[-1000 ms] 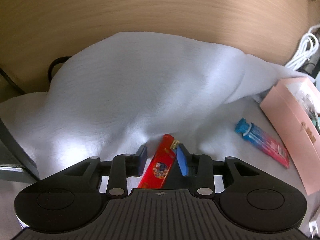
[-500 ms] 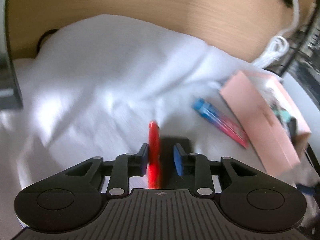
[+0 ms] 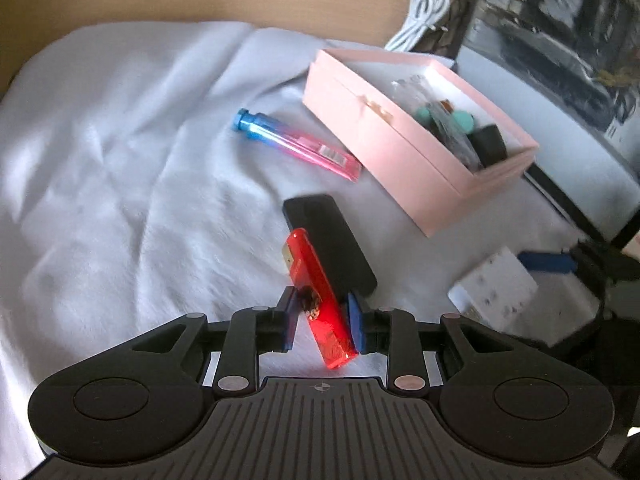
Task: Organize rigid objects
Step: 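Set the red lighter and power bank down on the cloth, opening both grippers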
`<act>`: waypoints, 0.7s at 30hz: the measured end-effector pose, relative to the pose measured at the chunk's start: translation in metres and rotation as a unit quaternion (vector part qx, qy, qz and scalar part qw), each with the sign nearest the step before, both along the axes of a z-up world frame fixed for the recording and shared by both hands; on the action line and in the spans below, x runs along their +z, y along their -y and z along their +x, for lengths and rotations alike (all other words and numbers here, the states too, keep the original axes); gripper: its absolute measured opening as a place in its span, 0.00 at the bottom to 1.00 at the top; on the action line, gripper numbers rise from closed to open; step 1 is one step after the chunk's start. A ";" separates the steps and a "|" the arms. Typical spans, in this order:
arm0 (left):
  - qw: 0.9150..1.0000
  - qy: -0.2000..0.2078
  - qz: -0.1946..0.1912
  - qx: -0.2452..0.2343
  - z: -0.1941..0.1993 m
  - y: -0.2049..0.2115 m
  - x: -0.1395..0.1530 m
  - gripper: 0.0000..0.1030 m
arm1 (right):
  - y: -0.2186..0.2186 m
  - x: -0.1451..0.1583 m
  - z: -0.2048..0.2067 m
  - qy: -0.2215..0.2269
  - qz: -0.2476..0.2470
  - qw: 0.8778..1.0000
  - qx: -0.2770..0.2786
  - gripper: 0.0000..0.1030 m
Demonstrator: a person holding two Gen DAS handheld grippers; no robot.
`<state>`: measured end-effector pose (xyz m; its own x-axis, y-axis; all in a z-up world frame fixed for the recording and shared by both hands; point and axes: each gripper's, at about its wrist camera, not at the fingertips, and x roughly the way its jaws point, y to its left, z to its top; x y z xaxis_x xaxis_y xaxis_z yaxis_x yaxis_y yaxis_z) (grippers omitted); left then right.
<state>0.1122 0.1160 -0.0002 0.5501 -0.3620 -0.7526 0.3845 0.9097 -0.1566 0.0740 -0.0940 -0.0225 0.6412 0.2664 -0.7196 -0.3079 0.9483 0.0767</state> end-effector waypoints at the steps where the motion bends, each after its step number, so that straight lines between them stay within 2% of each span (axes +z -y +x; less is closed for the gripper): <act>1: 1.000 0.002 0.008 0.009 -0.006 0.004 0.000 0.29 | 0.001 0.000 0.000 -0.001 0.002 1.000 0.003 1.00; 7: 0.998 0.002 0.018 0.054 -0.031 0.006 0.005 0.30 | 0.004 0.001 0.000 -0.004 0.000 1.000 0.029 1.00; 11: 0.995 0.004 -0.007 0.104 -0.017 0.002 0.004 0.30 | 0.007 0.002 -0.003 -0.011 -0.005 0.999 0.049 1.00; 14: 0.991 0.008 -0.009 0.135 -0.001 0.000 0.002 0.35 | 0.011 0.006 -0.009 -0.024 -0.012 0.998 0.057 0.96; 16: 0.991 0.014 0.002 0.136 0.003 0.002 0.003 0.31 | 0.016 0.010 -0.015 -0.028 -0.016 0.998 0.062 0.95; 17: 0.991 0.018 0.008 0.130 0.002 0.004 0.003 0.25 | 0.018 0.011 -0.018 -0.027 -0.018 0.997 0.064 0.95; 21: 0.994 0.022 0.037 0.104 -0.020 0.011 0.002 0.21 | 0.029 0.021 -0.030 0.004 -0.027 0.997 0.067 0.95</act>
